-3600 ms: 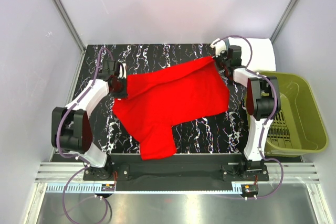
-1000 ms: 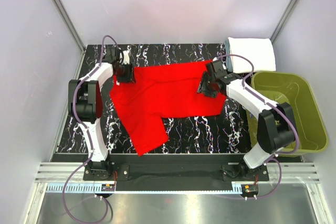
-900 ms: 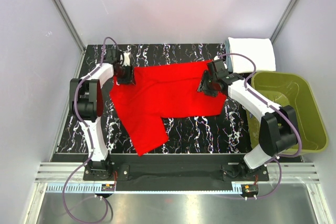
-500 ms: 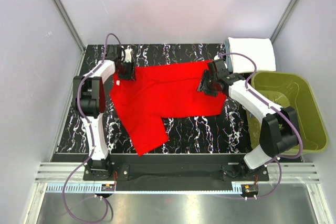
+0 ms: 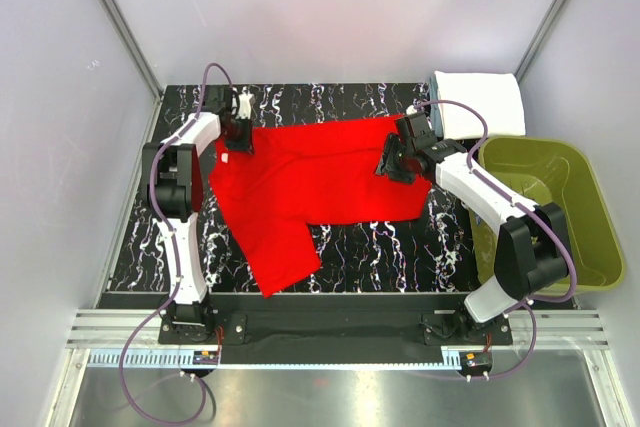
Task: Fold and stack the t-shirts
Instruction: Fold the tshirt
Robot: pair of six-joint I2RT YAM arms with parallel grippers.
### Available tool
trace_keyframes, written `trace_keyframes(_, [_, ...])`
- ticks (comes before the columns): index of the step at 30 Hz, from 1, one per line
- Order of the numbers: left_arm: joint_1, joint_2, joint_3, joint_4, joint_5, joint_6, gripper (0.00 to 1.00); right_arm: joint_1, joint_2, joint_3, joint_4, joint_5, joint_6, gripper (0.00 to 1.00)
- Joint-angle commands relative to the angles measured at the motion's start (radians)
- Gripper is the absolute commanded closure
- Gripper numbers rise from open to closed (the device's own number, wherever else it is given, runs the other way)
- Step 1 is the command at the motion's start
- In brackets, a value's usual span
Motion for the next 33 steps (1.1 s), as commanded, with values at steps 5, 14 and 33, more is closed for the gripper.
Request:
trace_keyframes(5, [-0.005,-0.022,0.023,-0.025,0.001,0.013,0.75,0.004,-0.041,0.024,-0.016,0.002,-0.011,0.47])
trace_keyframes(14, [-0.011,-0.081,0.012,-0.032,0.024,-0.009,1.0,0.002,-0.104,-0.002,-0.023,0.016,-0.007,0.47])
trace_keyframes(33, [-0.094,-0.359,-0.169,-0.067,0.185,-0.115,1.0,0.004,-0.176,-0.073,-0.031,-0.012,-0.025,0.46])
